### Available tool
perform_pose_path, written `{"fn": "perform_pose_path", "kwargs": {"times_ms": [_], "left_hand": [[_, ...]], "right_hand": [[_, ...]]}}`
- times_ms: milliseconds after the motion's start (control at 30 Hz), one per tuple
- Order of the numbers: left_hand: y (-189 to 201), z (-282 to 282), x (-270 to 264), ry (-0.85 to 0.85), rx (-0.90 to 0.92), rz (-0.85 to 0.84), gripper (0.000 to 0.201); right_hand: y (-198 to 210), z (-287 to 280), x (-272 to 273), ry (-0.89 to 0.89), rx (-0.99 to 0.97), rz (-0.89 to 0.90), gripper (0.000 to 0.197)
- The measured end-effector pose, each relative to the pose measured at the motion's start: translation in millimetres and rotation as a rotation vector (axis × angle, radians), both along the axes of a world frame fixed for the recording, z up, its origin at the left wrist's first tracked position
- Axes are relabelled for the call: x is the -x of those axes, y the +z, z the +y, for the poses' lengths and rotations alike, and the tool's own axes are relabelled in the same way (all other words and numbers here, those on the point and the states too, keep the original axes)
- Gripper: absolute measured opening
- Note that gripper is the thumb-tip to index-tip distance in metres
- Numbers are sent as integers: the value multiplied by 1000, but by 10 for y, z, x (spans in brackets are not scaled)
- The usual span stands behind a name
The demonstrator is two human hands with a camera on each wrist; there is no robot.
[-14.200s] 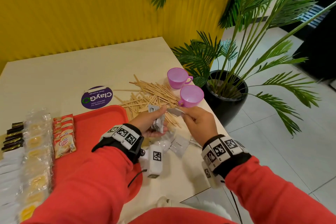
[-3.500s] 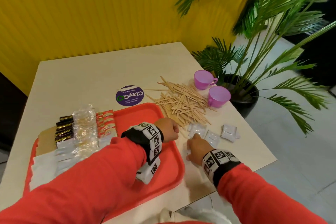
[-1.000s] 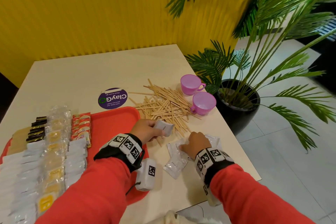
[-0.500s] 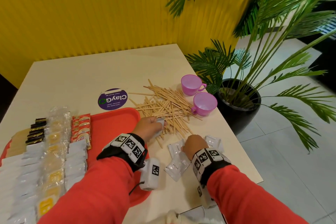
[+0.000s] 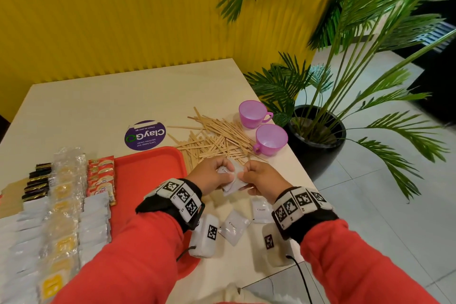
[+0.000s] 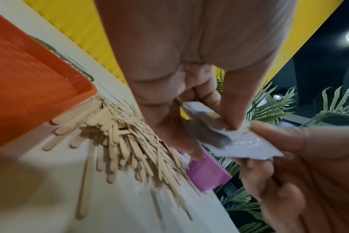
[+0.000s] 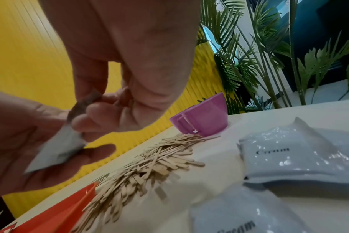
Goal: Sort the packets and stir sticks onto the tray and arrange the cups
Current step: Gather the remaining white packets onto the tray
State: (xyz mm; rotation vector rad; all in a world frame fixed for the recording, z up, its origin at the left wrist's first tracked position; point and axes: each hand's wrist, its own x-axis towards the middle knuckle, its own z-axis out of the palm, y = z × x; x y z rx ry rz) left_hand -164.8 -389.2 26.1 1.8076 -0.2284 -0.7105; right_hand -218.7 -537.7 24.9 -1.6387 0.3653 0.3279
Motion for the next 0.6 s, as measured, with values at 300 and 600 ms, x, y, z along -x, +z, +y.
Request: {"fn": "perform_pose_path", "kwargs": {"times_ms": [300, 600], "left_hand": [[-30, 84, -23, 40, -76, 11, 57], [-31, 126, -5, 116, -101, 37, 33]], "right_hand": [[-161, 133, 177, 296, 726, 137, 20], [-325, 389, 347, 587, 1010, 136, 50]]}}
